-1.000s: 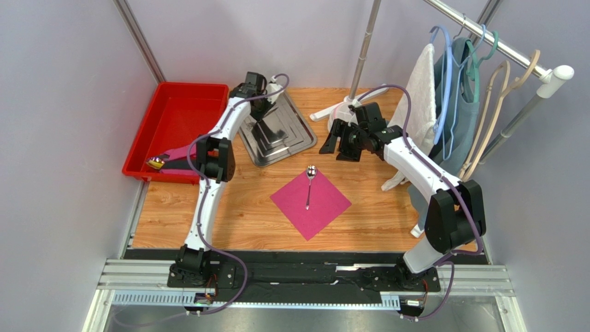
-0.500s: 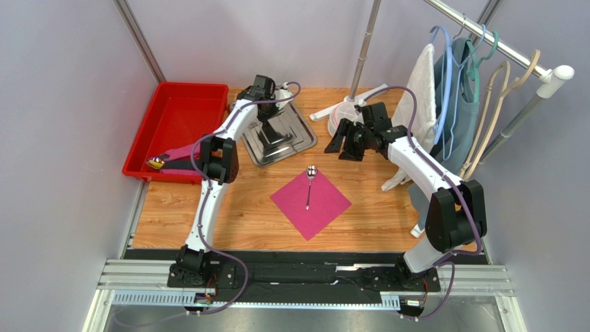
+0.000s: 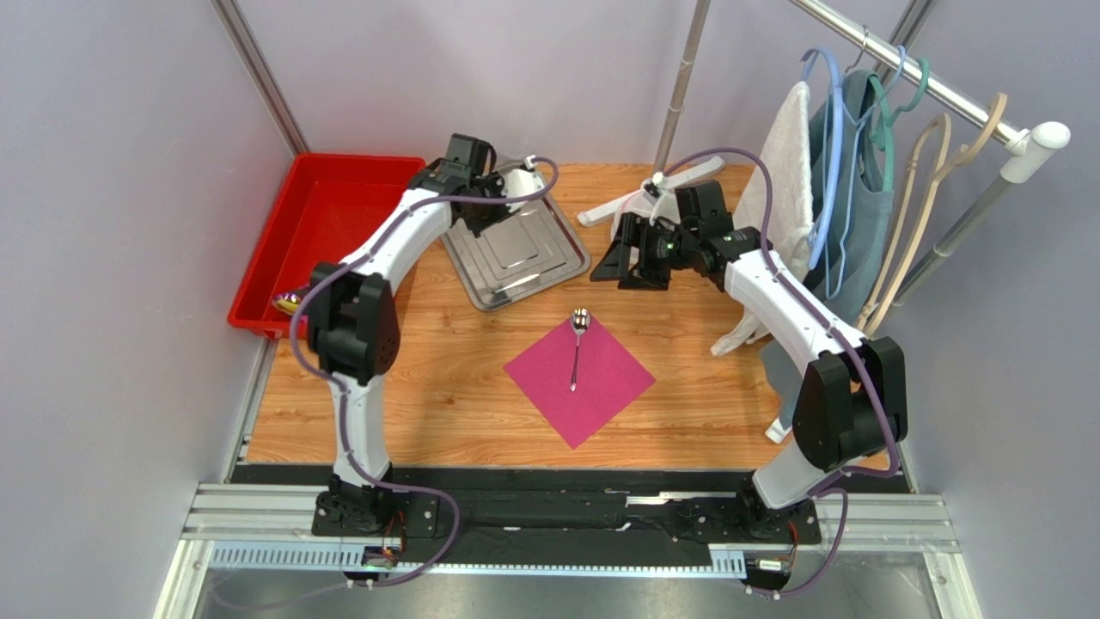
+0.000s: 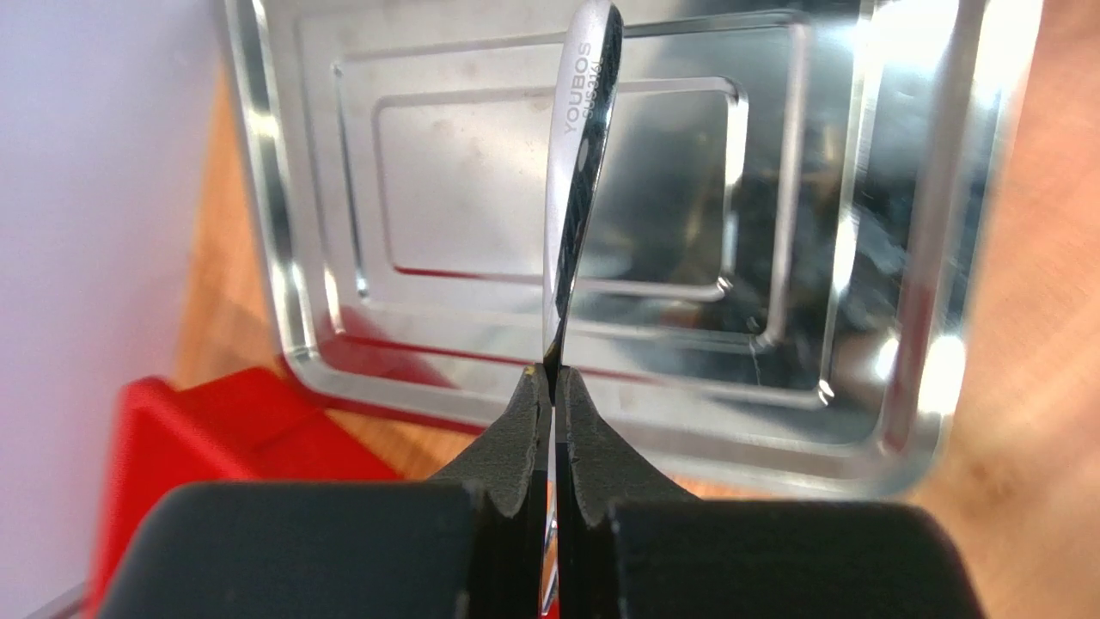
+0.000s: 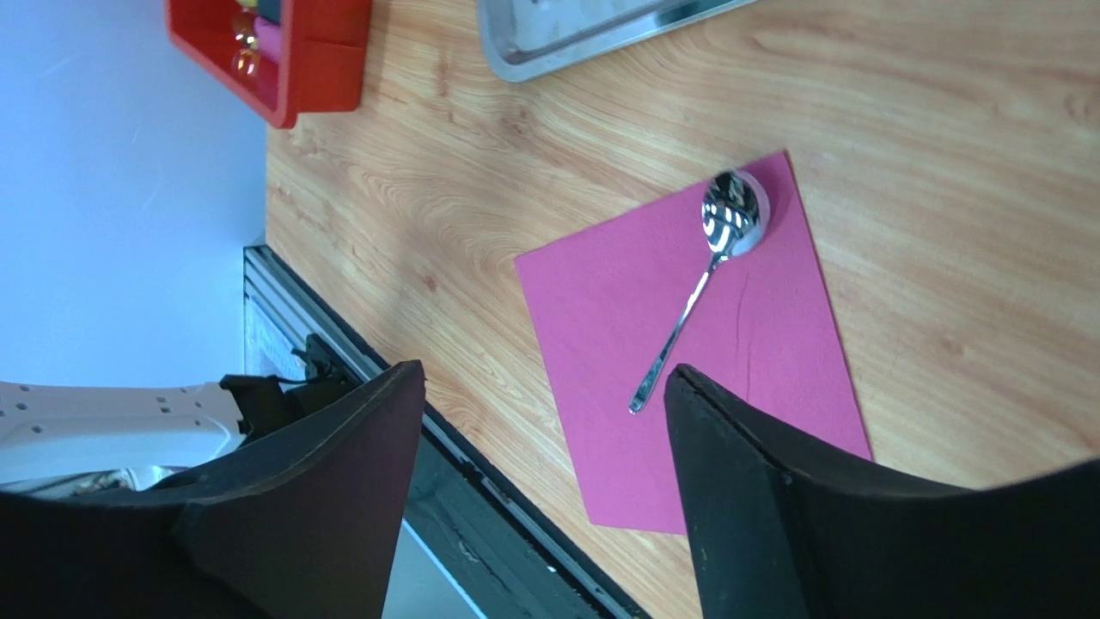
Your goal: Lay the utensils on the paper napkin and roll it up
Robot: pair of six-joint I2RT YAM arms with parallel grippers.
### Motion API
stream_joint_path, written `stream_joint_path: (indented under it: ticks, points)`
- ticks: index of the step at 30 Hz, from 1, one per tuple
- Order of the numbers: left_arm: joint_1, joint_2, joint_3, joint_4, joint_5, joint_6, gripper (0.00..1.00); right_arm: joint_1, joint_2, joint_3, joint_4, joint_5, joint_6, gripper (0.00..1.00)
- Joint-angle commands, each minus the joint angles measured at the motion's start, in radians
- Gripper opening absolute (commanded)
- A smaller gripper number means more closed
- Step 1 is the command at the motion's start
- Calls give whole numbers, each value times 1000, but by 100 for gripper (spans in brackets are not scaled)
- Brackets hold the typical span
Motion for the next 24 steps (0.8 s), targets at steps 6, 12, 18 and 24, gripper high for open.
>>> stream_joint_path:
  ticks: [6,12,18,24]
  points:
    - [-6,-512,-544,214,322,415,0,-34,-18,153,-72,-195,-213,84]
    - [-62,-793,-815,210,499,704,0,-34,-29,60,-31,-321,-191,88]
    - [-118,-960,-1024,201,744,1132,0,-33,-49,-14,-109,-318,-265,86]
    - [-171,-806,-892,-25,836,1528,0,-30,-95,-91,-138,-387,-271,72]
